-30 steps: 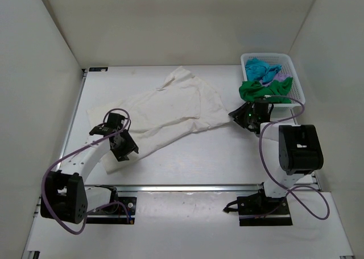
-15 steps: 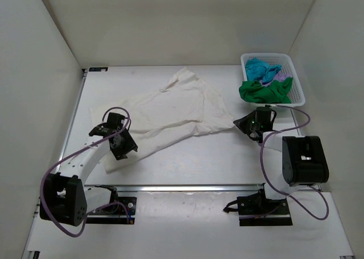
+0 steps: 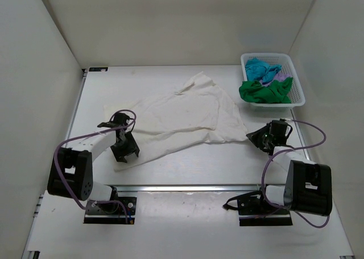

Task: Fold and stack the t-shirts
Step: Fold the flattened tshirt in 1/3 of the way

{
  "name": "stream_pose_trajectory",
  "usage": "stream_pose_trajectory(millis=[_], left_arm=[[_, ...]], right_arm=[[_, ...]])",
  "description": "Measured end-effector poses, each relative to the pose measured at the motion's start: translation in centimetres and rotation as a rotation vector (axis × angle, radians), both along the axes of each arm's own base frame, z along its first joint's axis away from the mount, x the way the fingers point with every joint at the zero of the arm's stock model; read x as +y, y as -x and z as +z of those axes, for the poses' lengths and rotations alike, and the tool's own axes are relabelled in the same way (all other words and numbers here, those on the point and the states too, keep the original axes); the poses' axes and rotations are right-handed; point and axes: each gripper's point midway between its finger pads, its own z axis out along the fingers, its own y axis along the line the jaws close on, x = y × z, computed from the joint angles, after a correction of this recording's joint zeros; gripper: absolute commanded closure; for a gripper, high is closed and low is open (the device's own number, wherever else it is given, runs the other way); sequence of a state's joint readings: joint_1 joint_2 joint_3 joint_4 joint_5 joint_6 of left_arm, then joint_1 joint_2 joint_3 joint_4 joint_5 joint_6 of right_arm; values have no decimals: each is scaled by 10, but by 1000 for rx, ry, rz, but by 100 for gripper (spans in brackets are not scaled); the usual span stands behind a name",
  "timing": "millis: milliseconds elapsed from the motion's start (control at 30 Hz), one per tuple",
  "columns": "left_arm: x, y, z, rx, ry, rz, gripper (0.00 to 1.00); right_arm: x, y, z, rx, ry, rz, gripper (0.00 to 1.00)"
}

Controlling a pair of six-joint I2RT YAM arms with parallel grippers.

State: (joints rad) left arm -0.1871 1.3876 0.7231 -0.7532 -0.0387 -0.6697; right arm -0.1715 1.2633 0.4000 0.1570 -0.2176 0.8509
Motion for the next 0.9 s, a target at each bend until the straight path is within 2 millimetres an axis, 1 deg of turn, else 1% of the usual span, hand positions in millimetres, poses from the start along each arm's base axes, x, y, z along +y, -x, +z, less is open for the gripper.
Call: stream_pose_trajectory(millis=[67,133,200,367,533,700,733,767,800,833,867,900], left_arm=[[3,1,-5,24,-8,-1,33],[7,-1,-6,38,-19,-7,33],[11,-8,-5,47,-56,-31,33],[18,-34,0,30,-137,-97,33],[30,-41,0,39,-204,-136,32],[36,-57,6,27,-247,-154,33],[35,-59,8,19,-243,-152,32],[34,-62,11,10,-235,-148,33],[32,-64,14,-1,-226,-145,31],[30,-65,18,-16,-217,-141,31],[27,-66,23,-35,-209,-137,31],[25,-67,29,-56,-205,-138,30]], right_arm=[[1,9,-6,32,2,6,100],[2,15,-8,54,8,12,100],[2,19,-8,65,25,18,100],[-3,28,-11,105,91,41,100],[-9,31,-11,130,156,64,99],[-11,39,-14,159,183,86,99],[-11,41,-14,162,189,88,95],[-12,42,-14,165,195,90,86],[-12,43,-15,170,201,97,74],[-12,44,-15,176,202,100,69],[-13,45,-14,183,207,108,63],[-14,44,-11,183,206,116,59]])
